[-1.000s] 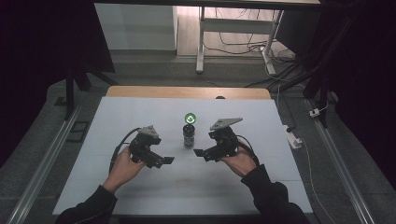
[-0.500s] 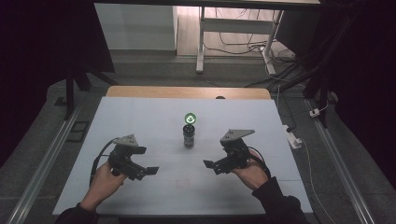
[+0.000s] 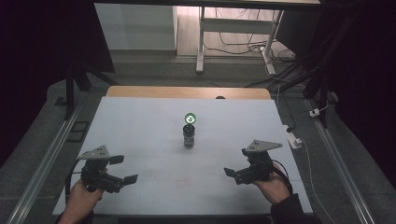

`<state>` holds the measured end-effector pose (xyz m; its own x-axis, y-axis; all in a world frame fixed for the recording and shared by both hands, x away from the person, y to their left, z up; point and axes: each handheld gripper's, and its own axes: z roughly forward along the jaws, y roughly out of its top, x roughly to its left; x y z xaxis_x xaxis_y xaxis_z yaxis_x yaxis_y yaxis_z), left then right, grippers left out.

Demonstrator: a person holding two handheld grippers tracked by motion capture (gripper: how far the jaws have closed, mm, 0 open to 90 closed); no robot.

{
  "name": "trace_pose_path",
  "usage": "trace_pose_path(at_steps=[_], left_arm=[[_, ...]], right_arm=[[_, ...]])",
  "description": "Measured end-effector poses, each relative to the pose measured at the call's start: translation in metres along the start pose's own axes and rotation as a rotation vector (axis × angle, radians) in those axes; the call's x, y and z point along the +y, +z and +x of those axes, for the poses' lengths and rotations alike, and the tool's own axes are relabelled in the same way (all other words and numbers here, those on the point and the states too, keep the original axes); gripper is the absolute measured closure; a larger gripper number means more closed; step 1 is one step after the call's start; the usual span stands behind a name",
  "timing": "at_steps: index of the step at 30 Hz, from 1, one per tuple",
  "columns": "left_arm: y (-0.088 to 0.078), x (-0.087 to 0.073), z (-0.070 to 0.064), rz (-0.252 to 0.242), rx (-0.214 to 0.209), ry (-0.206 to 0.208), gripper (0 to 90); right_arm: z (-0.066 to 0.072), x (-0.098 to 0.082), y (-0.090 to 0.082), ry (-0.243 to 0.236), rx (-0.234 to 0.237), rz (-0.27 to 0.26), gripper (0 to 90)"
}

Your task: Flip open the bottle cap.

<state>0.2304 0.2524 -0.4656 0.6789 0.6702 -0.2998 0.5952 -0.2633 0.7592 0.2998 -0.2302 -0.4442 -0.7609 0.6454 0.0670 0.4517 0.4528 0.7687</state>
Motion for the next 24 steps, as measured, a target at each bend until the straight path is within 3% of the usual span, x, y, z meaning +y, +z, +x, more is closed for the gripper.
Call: trace_pose_path(at_steps=[10, 14, 19, 24], left_arm=[[-0.026, -0.030, -0.001, -0.010, 0.117, -0.028, 0.0], [-0.033, -0.037, -0.001, -0.015, 0.150, -0.040, 0.0], [-0.039, -0.045, -0.001, 0.015, 0.209, -0.056, 0.0], [-0.044, -0.049, 0.000, 0.025, 0.237, -0.080, 0.0]], right_arm=[[-0.012, -0.031, -0.030, 0.087, -0.083, -0.015, 0.0], [-0.016, -0.043, -0.037, 0.115, -0.112, 0.010, 0.0], [-0.018, -0.052, -0.045, 0.136, -0.131, 0.033, 0.0], [-0.020, -0.057, -0.050, 0.154, -0.141, 0.041, 0.0]])
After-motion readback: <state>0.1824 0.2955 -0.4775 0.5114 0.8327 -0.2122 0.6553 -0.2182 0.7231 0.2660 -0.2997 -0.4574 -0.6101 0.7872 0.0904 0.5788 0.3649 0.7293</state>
